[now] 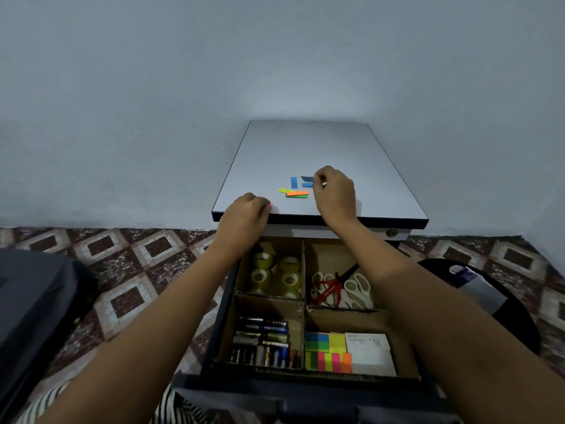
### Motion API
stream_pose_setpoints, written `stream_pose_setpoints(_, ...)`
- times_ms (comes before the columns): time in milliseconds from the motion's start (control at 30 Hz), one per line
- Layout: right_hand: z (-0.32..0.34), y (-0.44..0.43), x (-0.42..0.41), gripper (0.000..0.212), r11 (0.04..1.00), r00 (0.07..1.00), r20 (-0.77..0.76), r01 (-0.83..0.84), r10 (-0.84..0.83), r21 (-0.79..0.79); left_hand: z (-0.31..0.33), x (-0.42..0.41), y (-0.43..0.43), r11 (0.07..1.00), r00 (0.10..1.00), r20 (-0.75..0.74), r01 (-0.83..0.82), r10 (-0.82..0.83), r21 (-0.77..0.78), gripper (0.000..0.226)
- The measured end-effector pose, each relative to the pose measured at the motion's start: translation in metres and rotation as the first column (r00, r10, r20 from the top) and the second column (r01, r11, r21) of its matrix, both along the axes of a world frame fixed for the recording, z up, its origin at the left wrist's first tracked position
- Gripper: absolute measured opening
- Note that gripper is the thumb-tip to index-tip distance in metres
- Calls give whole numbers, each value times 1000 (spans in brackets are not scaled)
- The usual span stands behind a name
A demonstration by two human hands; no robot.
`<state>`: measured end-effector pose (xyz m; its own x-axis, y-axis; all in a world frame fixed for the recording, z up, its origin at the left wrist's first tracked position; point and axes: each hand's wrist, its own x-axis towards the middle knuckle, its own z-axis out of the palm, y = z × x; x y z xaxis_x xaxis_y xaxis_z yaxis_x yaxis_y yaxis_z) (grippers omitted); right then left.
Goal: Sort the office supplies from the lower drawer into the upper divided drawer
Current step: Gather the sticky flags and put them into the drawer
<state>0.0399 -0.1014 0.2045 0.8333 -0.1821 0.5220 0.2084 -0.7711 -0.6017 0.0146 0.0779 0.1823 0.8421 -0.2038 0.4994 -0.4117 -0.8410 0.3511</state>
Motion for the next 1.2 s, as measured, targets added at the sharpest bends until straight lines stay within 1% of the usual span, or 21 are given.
stream_pose_setpoints(67, 3, -3, -16, 16, 984, 1000, -18, -18, 21, 178, 6, -10, -5, 987, 999, -43, -33, 26, -160, 25)
stream_pose_setpoints(133, 5, -9, -39, 12, 935, 994, -70, -60, 90, 349, 9, -24, -9, 941, 990, -137, -81, 37, -329, 23)
stream_pose_setpoints(233, -3, -21, -84, 9, 870, 951, -182, -137, 249, 474, 0, -50, -17, 833, 950, -310, -144, -35, -534, 14)
stream_pose_setpoints(300, -18, -31, -113, 10, 845, 914, -247, -161, 323, 510, -15, -71, -22, 776, 908, -403, -168, -119, -608, 13)
stream_pose_setpoints(367, -39, -42, -136, 10, 865, 879, -332, -157, 342, 477, -32, -91, -28, 743, 855, -483, -197, -190, -640, 18)
stream_pose_setpoints(467, -75, -60, -162, 12, 901, 809, -500, -81, 309, 426, -55, -117, -37, 720, 748, -611, -272, -259, -638, 16)
stream_pose_setpoints(567, -106, -73, -178, 13, 918, 700, -661, 20, 270, 396, -68, -129, -41, 674, 665, -677, -346, -316, -653, 20)
stream_pose_setpoints(633, -120, -77, -184, 15, 943, 630, -741, 39, 234, 331, -70, -134, -44, 667, 635, -696, -361, -336, -652, 18)
stream_pose_setpoints(667, -124, -77, -185, 19, 953, 614, -760, 39, 214, 300, -71, -137, -45, 665, 628, -699, -363, -343, -653, 17)
stream_pose_setpoints(767, -127, -74, -179, 26, 969, 611, -776, 60, 153, 238, -72, -140, -46, 676, 622, -704, -358, -341, -644, 16)
stream_pose_setpoints(933, -129, -65, -169, 17, 968, 606, -790, 131, 91, 213, -77, -141, -43, 658, 636, -705, -389, -315, -645, 20)
stream_pose_setpoints(1000, -130, -64, -170, 14, 975, 602, -794, 113, 84, 189, -78, -142, -43, 658, 633, -705, -387, -320, -646, 21)
stream_pose_setpoints(1200, -131, -58, -172, 16, 998, 627, -779, 24, 26, 52, -77, -142, -42, 674, 636, -699, -363, -326, -644, 18)
